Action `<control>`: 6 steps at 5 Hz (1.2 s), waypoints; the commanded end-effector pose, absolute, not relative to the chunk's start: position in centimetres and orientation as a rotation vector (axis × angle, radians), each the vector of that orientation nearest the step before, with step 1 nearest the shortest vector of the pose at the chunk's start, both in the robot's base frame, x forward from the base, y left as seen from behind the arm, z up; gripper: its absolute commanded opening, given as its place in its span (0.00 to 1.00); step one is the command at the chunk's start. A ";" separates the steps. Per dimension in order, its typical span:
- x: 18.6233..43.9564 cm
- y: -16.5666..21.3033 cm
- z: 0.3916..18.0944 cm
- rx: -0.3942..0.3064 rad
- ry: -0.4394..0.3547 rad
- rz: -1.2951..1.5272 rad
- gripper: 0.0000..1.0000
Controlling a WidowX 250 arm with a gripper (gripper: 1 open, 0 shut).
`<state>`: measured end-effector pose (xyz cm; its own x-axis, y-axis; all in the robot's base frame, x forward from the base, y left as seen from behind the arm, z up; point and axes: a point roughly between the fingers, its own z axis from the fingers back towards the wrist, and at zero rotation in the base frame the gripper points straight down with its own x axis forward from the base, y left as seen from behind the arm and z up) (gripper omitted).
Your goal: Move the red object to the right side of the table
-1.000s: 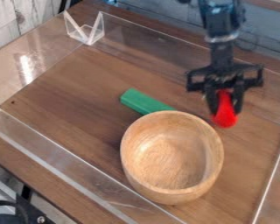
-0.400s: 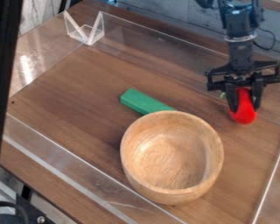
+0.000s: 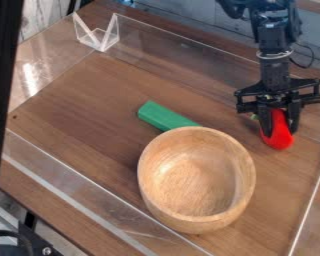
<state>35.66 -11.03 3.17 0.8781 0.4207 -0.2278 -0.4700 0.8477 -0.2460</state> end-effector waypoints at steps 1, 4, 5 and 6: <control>35.8 -11.1 5.5 -0.322 0.096 0.512 1.00; 34.1 -7.8 12.5 -0.355 -0.026 0.655 1.00; 34.7 -6.0 15.2 -0.357 -0.058 0.629 1.00; 34.8 -4.4 15.6 -0.343 -0.075 0.607 1.00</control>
